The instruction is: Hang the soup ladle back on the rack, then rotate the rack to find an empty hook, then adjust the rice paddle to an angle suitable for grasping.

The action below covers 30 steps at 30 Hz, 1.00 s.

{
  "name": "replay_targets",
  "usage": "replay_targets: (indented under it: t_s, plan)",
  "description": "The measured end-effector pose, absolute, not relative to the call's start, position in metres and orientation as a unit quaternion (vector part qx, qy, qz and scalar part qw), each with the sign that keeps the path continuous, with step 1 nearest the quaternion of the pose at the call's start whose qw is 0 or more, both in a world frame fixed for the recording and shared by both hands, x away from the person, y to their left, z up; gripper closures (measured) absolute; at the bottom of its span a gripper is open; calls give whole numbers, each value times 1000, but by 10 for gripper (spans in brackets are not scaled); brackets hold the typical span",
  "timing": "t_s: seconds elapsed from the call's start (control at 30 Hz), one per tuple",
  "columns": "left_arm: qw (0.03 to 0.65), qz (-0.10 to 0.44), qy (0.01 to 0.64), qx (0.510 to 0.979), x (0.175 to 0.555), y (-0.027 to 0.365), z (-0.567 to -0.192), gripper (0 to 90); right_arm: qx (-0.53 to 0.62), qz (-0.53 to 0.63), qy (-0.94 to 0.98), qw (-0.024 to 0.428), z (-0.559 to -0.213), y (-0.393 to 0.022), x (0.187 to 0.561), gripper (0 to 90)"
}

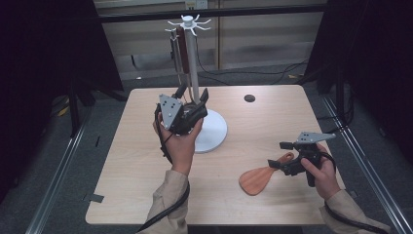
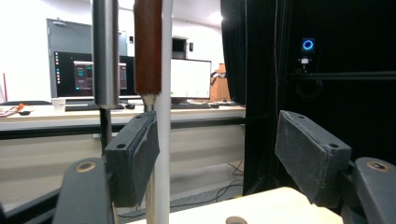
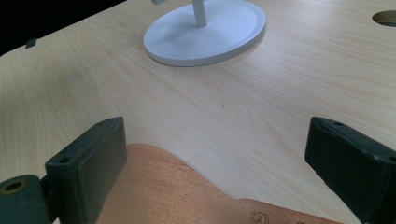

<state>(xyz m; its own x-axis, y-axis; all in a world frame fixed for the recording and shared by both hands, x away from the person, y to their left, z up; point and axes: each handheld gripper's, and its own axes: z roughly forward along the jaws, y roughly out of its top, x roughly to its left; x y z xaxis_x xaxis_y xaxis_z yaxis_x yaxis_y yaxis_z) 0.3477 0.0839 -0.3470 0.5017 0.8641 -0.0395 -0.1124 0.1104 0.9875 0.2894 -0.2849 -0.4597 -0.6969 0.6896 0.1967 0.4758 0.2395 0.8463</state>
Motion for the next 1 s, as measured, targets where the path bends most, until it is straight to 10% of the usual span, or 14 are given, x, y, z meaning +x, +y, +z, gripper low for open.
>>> replay_targets:
  t_s: [1.0]
  plan:
    - [623,344,343,614,342,92,-384,221,375,481,786,106,-464,-284,289,51]
